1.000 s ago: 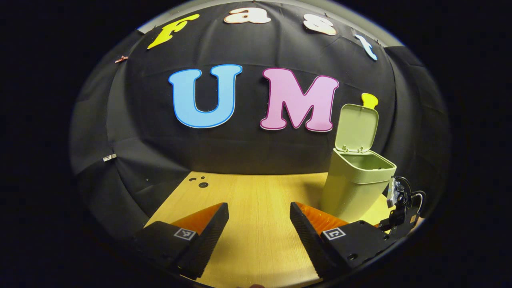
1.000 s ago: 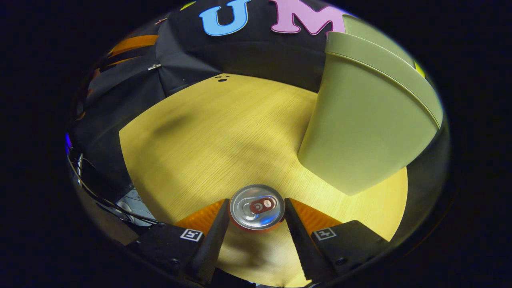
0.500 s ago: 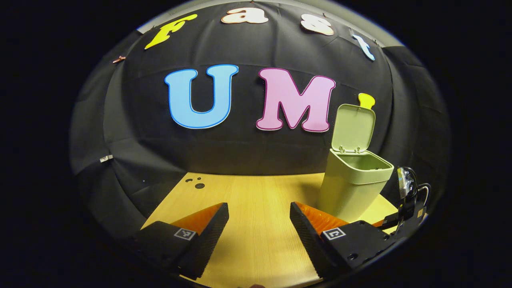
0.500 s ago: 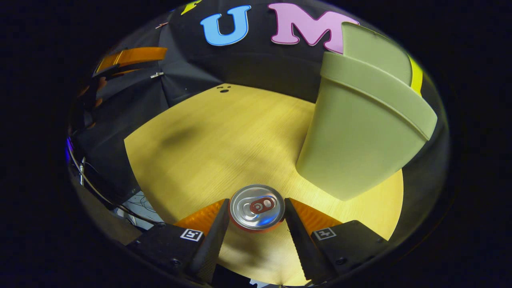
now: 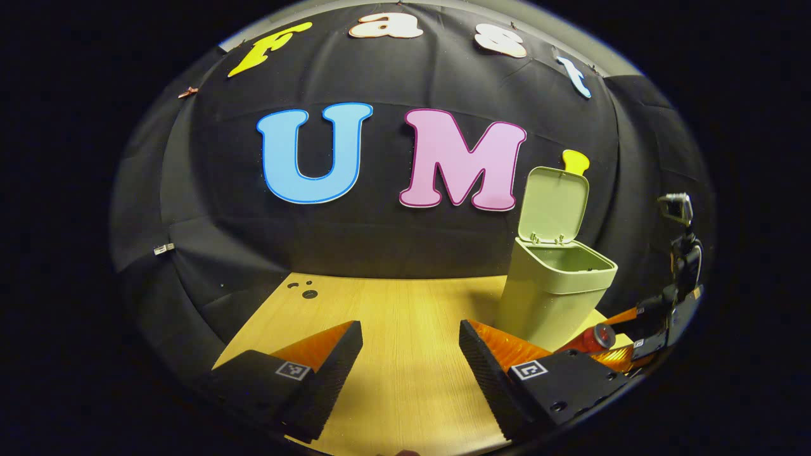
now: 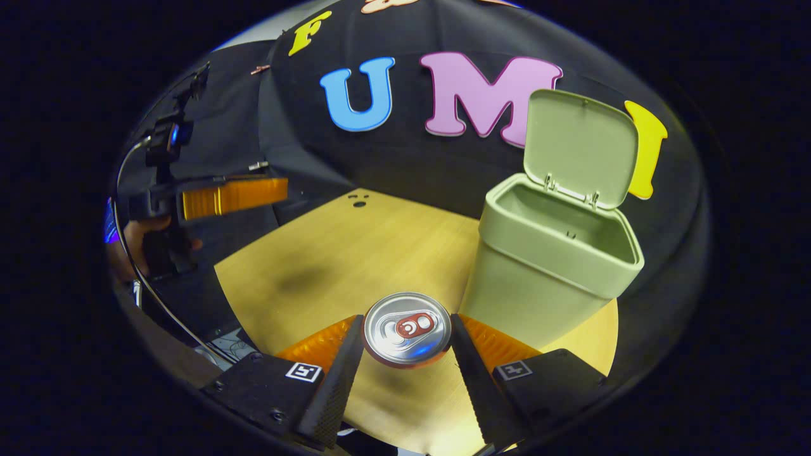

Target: Press the lid of the desktop garbage bin to open it, pick up the crumpled paper on the desktop and throw it into the bin, then pick up the pop can on the desktop and drop it into the bin, and finally close the garbage bin lid.

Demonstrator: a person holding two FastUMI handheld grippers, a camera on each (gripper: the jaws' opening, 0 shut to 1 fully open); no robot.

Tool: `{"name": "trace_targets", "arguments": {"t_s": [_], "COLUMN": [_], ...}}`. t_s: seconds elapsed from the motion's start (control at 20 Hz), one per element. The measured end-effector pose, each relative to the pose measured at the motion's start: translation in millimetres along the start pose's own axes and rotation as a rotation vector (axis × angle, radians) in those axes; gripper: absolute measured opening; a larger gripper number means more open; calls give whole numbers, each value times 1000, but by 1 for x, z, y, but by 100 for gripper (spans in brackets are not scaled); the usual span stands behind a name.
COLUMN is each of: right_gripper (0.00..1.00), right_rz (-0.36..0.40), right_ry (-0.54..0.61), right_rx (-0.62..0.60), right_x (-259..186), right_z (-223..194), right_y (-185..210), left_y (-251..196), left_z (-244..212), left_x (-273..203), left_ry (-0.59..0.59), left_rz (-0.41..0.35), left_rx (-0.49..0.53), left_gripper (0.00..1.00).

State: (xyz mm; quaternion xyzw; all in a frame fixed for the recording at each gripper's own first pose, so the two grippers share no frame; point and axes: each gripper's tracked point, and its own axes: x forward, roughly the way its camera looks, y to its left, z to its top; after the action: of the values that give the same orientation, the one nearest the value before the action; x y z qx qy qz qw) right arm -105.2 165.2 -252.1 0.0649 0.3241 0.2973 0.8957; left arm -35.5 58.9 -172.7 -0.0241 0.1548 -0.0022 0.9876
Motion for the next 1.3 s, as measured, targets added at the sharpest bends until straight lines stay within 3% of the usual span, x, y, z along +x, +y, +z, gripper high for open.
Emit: {"name": "trace_targets", "arguments": {"t_s": [0.35, 0.75, 0.9, 1.3], "right_gripper": [84, 82, 81, 78], "right_rz": [-54, -194, -255, -387], "right_ry": [-161, -317, -328, -233], "right_rx": [11, 49, 42, 30], "right_x": [-19, -33, -31, -5], "right_z": [79, 145, 152, 124], "right_y": [-36, -110, -139, -206], "left_y": [-4, 0, 1, 3], "left_z": [3, 4, 3, 4], "left_x": [5, 14, 18, 30], "left_ry": [-2, 4, 8, 12], "left_rz": [-4, 6, 5, 11], "left_rx": [12, 13, 11, 14], "left_gripper": [99, 99, 99, 99]}}
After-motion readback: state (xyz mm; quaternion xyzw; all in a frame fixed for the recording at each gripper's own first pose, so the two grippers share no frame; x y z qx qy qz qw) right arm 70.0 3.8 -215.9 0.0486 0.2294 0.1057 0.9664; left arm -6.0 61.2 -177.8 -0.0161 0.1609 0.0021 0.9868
